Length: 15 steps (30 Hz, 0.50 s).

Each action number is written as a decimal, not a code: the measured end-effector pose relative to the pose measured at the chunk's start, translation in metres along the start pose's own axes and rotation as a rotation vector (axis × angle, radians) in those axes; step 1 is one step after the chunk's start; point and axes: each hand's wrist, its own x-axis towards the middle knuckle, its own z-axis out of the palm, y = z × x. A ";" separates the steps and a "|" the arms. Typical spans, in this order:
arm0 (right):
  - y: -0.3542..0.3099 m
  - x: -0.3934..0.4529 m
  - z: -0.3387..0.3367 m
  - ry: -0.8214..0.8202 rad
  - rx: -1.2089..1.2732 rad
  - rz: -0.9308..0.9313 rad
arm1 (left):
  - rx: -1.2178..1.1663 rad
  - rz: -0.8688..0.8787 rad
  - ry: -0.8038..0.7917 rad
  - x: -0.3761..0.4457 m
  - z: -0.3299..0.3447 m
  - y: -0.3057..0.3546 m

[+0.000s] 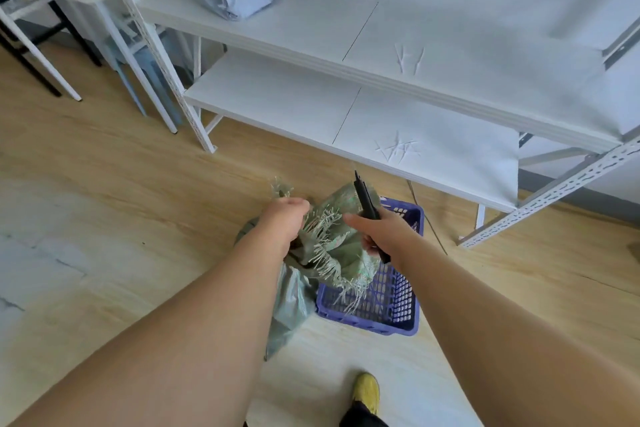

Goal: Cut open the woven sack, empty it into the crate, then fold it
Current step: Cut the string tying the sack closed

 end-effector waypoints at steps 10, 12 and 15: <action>0.074 0.011 0.118 0.234 0.149 0.276 | 0.258 0.016 -0.105 0.051 -0.096 -0.057; 0.080 0.010 0.137 0.246 0.195 0.274 | 0.324 0.040 -0.097 0.064 -0.108 -0.063; 0.091 0.009 0.150 0.212 0.171 0.271 | 0.442 0.064 -0.093 0.078 -0.105 -0.076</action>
